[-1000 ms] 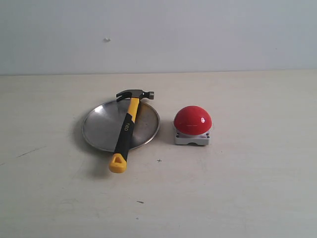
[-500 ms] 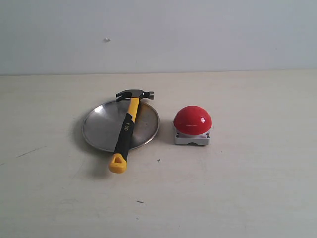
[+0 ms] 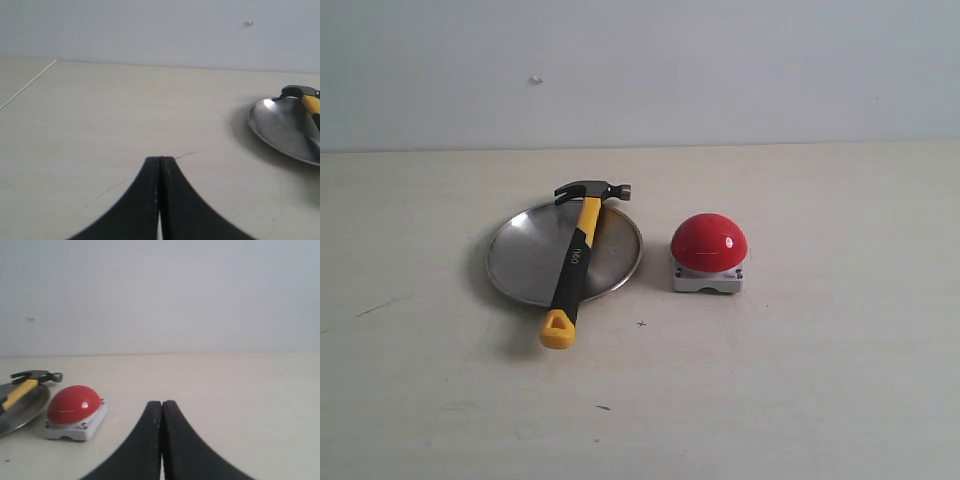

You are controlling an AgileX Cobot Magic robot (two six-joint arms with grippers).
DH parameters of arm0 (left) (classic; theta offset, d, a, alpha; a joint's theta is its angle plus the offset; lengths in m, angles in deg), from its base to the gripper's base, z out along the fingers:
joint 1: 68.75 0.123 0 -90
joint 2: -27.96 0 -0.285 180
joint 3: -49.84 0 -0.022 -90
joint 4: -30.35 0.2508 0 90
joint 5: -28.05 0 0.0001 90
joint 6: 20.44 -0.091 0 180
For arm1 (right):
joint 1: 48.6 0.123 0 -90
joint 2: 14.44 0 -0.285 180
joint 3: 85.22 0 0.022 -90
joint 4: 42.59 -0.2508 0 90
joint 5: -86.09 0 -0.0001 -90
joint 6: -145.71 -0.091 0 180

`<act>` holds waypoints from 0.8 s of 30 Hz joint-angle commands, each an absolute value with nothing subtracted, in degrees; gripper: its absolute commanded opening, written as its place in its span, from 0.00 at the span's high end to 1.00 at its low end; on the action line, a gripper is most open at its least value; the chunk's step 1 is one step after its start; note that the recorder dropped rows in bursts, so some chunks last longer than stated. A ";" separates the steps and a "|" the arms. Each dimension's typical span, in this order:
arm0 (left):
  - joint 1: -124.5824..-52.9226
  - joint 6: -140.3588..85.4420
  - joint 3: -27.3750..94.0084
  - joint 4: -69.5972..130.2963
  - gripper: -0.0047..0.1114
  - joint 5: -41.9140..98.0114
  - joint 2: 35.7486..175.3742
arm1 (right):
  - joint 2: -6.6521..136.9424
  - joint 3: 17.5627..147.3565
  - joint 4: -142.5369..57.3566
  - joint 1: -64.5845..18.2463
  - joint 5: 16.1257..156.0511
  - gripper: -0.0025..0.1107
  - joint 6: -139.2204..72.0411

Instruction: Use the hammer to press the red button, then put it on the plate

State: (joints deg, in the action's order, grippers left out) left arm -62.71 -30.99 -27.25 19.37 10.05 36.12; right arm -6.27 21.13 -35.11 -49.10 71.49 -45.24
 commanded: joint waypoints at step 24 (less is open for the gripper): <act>-62.55 -31.16 -27.37 19.51 0.96 10.19 35.75 | -6.65 20.84 -35.03 -56.35 63.89 0.98 -44.85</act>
State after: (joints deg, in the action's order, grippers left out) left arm -62.71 -30.99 -27.25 19.37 10.05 36.12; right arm -6.27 21.13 -35.11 -55.96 63.67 -44.86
